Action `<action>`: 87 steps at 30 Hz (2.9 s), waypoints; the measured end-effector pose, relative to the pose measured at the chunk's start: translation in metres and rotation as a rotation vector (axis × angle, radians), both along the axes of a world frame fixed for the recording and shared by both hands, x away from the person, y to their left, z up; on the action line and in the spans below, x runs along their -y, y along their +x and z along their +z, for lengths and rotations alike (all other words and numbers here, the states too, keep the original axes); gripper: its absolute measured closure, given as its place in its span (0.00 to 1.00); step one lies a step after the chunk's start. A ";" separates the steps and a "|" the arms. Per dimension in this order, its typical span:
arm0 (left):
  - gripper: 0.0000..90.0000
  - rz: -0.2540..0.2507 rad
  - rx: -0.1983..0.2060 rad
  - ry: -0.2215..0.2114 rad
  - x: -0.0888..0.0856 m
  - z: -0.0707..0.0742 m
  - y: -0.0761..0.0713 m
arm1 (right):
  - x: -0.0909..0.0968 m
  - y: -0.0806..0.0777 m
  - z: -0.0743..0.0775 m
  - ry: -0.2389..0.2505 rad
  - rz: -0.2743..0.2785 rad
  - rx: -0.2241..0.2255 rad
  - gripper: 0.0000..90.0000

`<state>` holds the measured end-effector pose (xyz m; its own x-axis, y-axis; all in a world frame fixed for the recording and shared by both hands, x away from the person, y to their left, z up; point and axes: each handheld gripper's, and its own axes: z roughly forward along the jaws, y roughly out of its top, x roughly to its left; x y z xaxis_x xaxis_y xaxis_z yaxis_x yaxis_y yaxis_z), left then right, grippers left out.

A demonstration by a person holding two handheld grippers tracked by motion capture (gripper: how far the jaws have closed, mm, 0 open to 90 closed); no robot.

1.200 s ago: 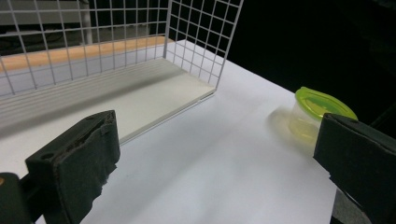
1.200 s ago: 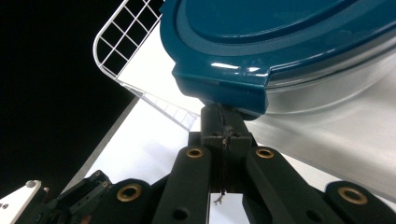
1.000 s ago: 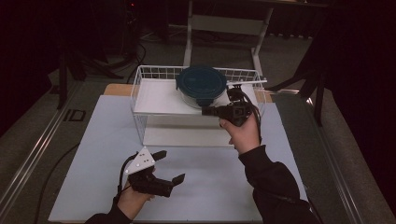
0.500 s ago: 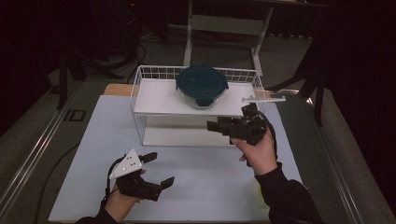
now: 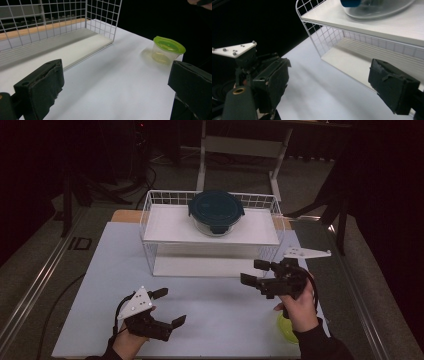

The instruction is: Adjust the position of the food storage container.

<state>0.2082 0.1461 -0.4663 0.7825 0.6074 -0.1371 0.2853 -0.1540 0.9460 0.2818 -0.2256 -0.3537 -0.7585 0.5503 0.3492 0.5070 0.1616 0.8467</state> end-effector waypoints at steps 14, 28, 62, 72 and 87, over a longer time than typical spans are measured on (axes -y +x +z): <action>0.00 -0.025 0.007 0.000 0.004 -0.006 0.001 | 0.044 -0.033 -0.038 -0.062 -0.041 -0.027 0.31; 0.00 -0.028 0.018 -0.011 0.003 -0.004 0.000 | 0.095 -0.053 -0.068 -0.155 -0.149 -0.060 0.98; 0.00 -0.030 0.015 -0.011 0.004 -0.005 0.002 | 0.203 -0.113 -0.125 -0.172 -0.388 -0.211 1.00; 0.00 -0.028 0.020 -0.016 0.003 -0.004 0.002 | 0.195 -0.106 -0.159 -0.160 -0.358 -0.299 1.00; 0.00 -0.032 0.018 -0.017 0.003 -0.005 0.002 | 0.166 -0.085 -0.164 -0.184 -0.269 -0.310 1.00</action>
